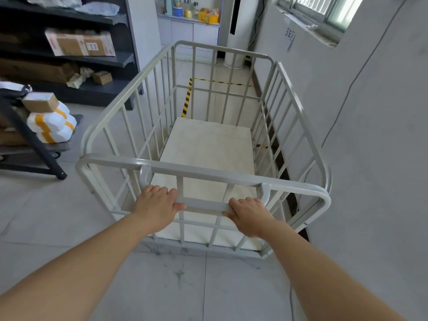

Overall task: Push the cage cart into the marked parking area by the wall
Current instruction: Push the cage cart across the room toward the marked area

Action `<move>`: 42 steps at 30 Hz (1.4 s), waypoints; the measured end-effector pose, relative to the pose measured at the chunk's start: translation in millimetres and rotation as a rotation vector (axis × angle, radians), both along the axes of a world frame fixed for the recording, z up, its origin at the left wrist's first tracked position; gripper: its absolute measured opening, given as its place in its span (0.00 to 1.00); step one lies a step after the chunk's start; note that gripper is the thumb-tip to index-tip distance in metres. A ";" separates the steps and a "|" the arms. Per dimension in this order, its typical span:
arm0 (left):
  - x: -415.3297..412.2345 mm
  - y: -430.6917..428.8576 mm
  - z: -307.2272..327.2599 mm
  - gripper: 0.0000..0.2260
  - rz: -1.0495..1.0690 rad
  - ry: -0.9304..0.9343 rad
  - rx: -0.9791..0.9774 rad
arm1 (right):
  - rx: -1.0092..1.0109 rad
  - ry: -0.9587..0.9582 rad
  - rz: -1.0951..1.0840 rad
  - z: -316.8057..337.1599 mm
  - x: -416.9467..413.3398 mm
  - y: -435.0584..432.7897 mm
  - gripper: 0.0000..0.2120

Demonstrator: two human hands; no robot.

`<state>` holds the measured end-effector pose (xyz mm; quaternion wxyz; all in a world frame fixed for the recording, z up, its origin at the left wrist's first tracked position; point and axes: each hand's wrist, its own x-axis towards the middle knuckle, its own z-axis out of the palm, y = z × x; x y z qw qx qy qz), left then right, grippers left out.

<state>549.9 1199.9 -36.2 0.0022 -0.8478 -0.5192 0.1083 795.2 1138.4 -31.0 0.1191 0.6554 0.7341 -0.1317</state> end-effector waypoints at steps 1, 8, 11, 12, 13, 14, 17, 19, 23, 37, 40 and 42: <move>3.6 9.6 0.4 0.21 0.002 0.006 0.007 | -0.005 0.000 0.004 0.4 3.3 10.2 0.19; 32.4 84.0 6.6 0.19 0.024 0.013 -0.010 | -0.006 0.030 0.012 2.3 30.1 87.2 0.18; 42.8 114.6 9.4 0.18 0.029 0.009 -0.027 | 0.005 0.031 0.017 1.4 40.9 118.6 0.19; 46.0 124.5 10.4 0.18 0.030 0.007 -0.034 | 0.006 0.031 0.018 1.1 44.5 128.7 0.19; 49.3 134.3 11.1 0.18 0.031 0.006 -0.044 | 0.007 0.030 0.019 0.7 48.1 138.5 0.19; 52.8 144.1 12.1 0.18 0.031 0.006 -0.052 | 0.011 0.026 0.020 0.5 51.2 148.3 0.19; 62.2 173.8 14.3 0.19 0.033 0.001 -0.070 | 0.032 0.007 0.024 -0.6 59.4 178.4 0.20; 67.6 194.8 14.6 0.19 0.027 -0.002 -0.074 | 0.043 -0.006 0.025 -0.7 64.7 198.6 0.20; 78.6 238.0 13.8 0.20 0.030 -0.012 -0.098 | 0.056 -0.020 0.019 0.6 75.3 239.1 0.20; 86.2 402.3 11.4 0.20 0.009 -0.014 -0.169 | 0.093 -0.005 -0.044 -2.1 78.5 388.1 0.20; 82.8 435.1 11.8 0.21 0.000 0.003 -0.182 | 0.099 -0.006 -0.050 -1.9 74.4 417.7 0.20; 82.1 455.7 13.3 0.21 -0.005 0.012 -0.191 | 0.097 0.000 -0.057 -2.4 72.8 436.7 0.21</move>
